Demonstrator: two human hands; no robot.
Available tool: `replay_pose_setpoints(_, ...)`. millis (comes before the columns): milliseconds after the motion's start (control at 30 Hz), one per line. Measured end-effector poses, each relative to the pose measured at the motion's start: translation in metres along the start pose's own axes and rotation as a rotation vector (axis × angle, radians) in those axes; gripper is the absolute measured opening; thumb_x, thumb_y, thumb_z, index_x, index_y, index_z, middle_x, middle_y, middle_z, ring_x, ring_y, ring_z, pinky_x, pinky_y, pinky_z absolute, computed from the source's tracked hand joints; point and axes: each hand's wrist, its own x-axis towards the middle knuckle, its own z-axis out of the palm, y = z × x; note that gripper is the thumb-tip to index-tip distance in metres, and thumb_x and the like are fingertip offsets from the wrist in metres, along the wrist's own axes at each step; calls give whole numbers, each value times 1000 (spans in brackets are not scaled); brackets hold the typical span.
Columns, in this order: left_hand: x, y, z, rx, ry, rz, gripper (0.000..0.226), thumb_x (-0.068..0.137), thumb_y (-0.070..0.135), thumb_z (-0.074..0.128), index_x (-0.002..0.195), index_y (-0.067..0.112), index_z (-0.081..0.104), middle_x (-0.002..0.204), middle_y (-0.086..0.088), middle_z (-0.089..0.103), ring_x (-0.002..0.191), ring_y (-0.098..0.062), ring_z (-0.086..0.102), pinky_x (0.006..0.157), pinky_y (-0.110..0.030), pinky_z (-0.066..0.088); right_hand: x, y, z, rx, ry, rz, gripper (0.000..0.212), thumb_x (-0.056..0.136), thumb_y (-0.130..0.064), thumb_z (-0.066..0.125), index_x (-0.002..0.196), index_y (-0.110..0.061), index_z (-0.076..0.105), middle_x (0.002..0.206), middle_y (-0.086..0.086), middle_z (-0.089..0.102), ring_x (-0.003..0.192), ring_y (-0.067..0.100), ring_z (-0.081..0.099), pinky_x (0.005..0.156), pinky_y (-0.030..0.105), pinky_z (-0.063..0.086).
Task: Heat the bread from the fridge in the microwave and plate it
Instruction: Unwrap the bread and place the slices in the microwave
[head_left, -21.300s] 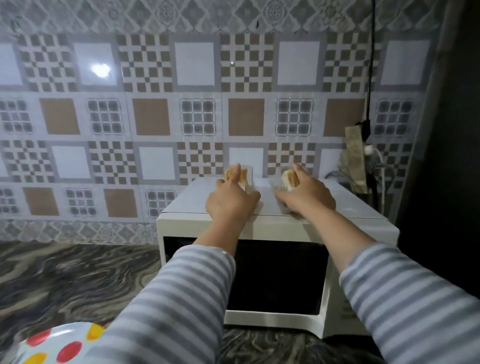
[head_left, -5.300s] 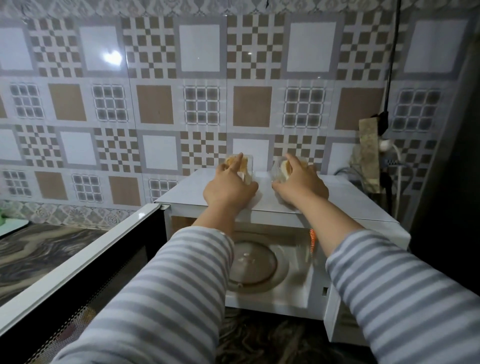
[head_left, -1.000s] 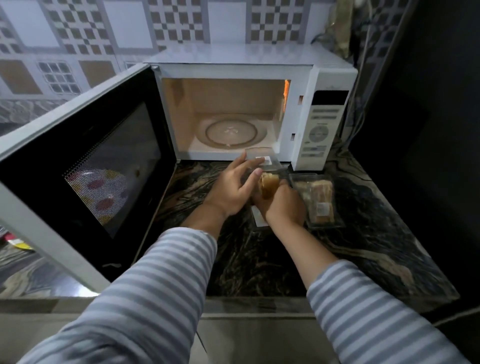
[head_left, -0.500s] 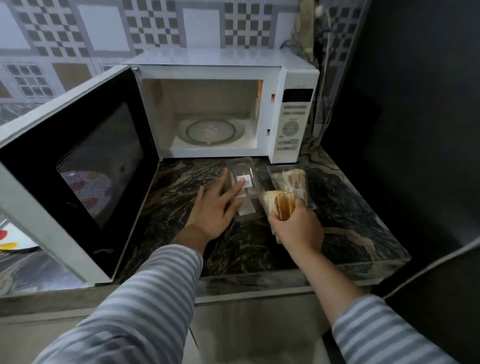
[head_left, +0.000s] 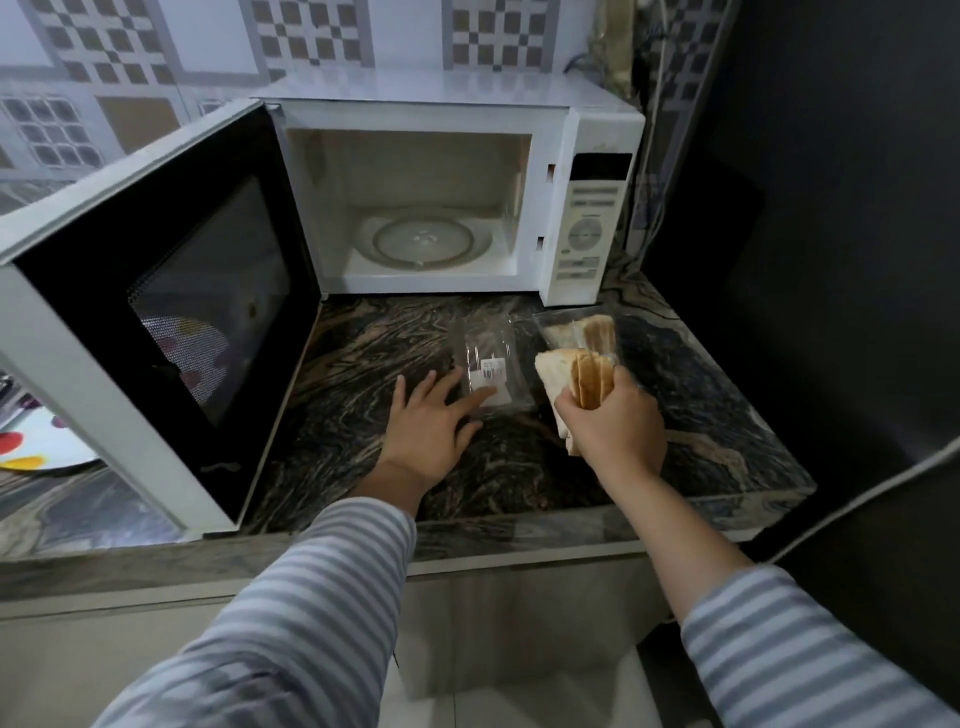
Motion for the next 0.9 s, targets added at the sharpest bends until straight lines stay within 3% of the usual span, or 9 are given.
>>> replay_pose_setpoints(100,-2,1,-2,0,39,-26,41,101,32,39,139,48,41,156,5,31,145,-30,23,118,-52,2,5,-11,3,13,9,-12,37,80,-48,61,95,-14,58,79,-1,60,71,20,57,55,26,39)
replay_pose_setpoints(300,-13,-23,-7,35,46,-104,41,102,36,35,140,52,37,158,8,26,146,-31,21,117,-54,0,15,-45,26,74,-92,-20,39,81,-50,61,99,-16,58,88,1,64,84,23,63,66,31,49)
replay_pose_setpoints(433,-14,-49,-12,23,52,-218,41,101,37,37,140,51,37,158,7,25,146,-28,21,117,-51,1,27,-76,48,96,-179,-58,40,82,-48,65,106,-16,57,100,3,65,91,22,61,68,27,37)
replay_pose_setpoints(533,-11,-67,-12,-84,73,-288,41,99,35,43,140,44,42,157,3,28,143,-28,29,118,-47,12,48,-101,68,145,-229,-106,44,80,-48,66,105,-14,56,103,7,65,95,28,62,68,29,39)
replay_pose_setpoints(667,-5,-73,-7,-260,38,-384,50,96,49,43,143,37,34,159,11,13,140,-24,31,111,-36,33,91,-135,87,200,-251,-188,40,80,-47,66,101,-15,57,98,8,66,89,31,63,68,31,44)
replay_pose_setpoints(767,-2,-73,-8,-265,48,-372,53,93,52,45,143,38,32,159,15,7,141,-17,29,110,-32,33,128,-160,103,195,-250,-237,40,81,-47,65,104,-15,57,99,7,65,92,31,62,70,32,45)
replay_pose_setpoints(900,-2,-73,-10,-238,31,-354,60,90,60,41,144,39,29,160,17,3,140,-19,31,109,-35,36,167,-188,130,262,-269,-228,45,79,-45,67,113,-17,57,110,7,63,101,31,61,75,33,41)
